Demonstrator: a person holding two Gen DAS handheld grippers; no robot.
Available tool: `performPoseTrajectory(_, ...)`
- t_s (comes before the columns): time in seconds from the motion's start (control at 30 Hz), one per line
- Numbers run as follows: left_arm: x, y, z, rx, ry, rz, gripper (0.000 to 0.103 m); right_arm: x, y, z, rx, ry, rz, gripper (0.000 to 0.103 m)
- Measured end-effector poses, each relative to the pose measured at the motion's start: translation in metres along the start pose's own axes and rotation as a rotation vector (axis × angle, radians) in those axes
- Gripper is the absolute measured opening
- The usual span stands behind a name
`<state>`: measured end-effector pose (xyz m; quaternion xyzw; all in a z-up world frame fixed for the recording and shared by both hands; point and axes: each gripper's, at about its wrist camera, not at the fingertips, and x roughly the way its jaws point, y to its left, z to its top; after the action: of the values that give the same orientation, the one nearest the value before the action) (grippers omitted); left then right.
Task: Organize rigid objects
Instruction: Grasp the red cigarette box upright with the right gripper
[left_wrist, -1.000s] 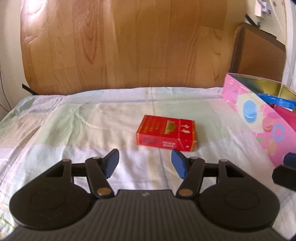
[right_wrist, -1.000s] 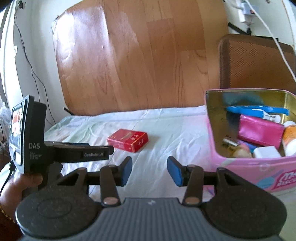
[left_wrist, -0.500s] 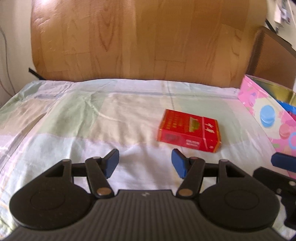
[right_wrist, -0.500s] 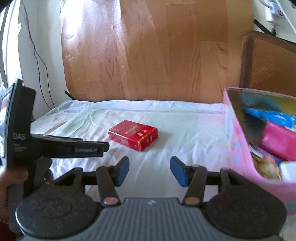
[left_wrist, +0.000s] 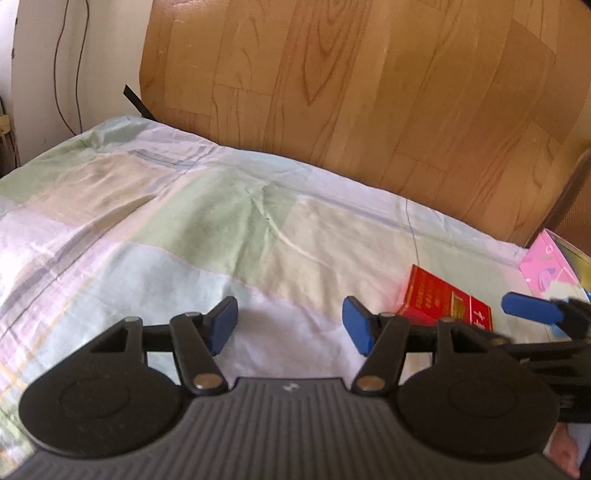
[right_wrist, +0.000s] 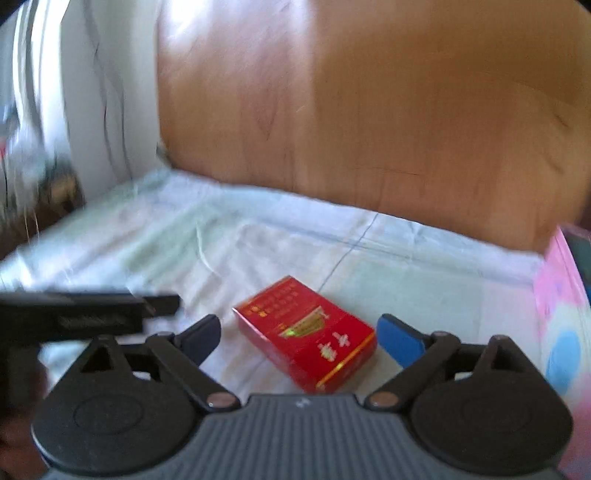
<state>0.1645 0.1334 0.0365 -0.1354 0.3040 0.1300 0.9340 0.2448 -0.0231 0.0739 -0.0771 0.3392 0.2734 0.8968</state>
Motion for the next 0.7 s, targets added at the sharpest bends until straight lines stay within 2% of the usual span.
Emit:
performPoseTrajectory(0.1,0.0,0.001,0.001,-0.008,0.0,-0.01,0.065,0.02,0.004,0.009,-0.114,0.112,0.013,0.102)
performPoseTrajectory(0.17,0.0,0.001,0.002,-0.007,0.0,-0.014,0.066,0.032,0.003,0.012,-0.144,0.165,0.018,0.098)
performPoseTrajectory(0.2,-0.001,0.001,0.002,-0.004,-0.001,-0.014,0.066,0.037,0.002,0.012,-0.147,0.18,0.015,0.092)
performPoseTrajectory(0.23,-0.001,0.001,0.001,-0.002,0.0,-0.015,0.067,0.037,0.0,0.012,-0.125,0.182,0.044,0.079)
performPoseTrajectory(0.3,0.0,0.001,0.001,-0.004,0.007,-0.024,0.067,0.034,-0.002,0.013,-0.097,0.189,0.079,0.063)
performPoseTrajectory(0.33,0.001,0.001,0.001,-0.007,0.013,-0.032,0.067,0.029,0.0,0.011,-0.1,0.182,0.071,0.059)
performPoseTrajectory(0.57,0.002,-0.004,-0.002,0.014,0.035,-0.084,0.067,-0.031,-0.002,-0.039,-0.003,0.109,0.089,0.058)
performPoseTrajectory(0.63,0.003,-0.008,-0.004,0.031,0.046,-0.114,0.068,-0.058,-0.004,-0.06,0.044,0.08,0.087,0.058)
performPoseTrajectory(0.7,0.003,-0.013,-0.007,0.05,0.053,-0.169,0.073,-0.08,-0.006,-0.079,0.095,0.056,0.071,0.058)
